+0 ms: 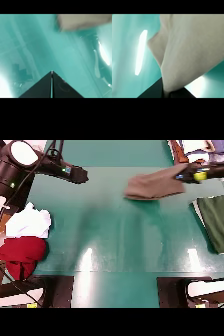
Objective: Fold the shirts.
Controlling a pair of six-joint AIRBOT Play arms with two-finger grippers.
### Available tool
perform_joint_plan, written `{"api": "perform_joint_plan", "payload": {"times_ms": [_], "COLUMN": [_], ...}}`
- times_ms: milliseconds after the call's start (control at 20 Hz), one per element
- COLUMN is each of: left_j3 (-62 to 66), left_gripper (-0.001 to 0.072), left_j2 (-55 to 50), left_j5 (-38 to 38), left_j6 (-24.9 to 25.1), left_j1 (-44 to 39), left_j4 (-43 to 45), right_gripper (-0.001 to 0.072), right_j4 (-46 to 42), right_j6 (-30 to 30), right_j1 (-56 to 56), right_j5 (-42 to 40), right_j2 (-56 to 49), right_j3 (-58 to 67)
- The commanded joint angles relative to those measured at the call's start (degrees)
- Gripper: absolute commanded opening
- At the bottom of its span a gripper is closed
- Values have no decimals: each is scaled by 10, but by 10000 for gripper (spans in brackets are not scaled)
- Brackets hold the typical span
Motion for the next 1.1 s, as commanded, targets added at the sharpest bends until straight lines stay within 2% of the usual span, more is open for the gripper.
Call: {"api": "perform_joint_plan", "payload": {"times_ms": [0,250,500,650,900,1050], "left_j3": [0,0,0,0,0,0], "left_gripper": [28,28,28,28,28,28], "left_j2": [0,0,-2,-2,-2,-2], "left_j5": [28,31,31,30,29,28], "left_j6": [0,-1,-1,-1,-1,0], "left_j1": [-35,-43,-43,-43,-43,-43], "left_j4": [0,0,1,1,1,1], "right_gripper": [15,15,15,15,15,15], "right_j4": [-38,-34,-18,-18,-24,-24], "right_j6": [9,8,7,-27,-34,-33], "right_j1": [-136,-253,-281,-281,-282,-282], "right_j5": [-8,-53,-87,-69,-15,30], "right_j2": [42,44,44,45,45,47], "right_j3": [1,1,11,73,183,200]}}
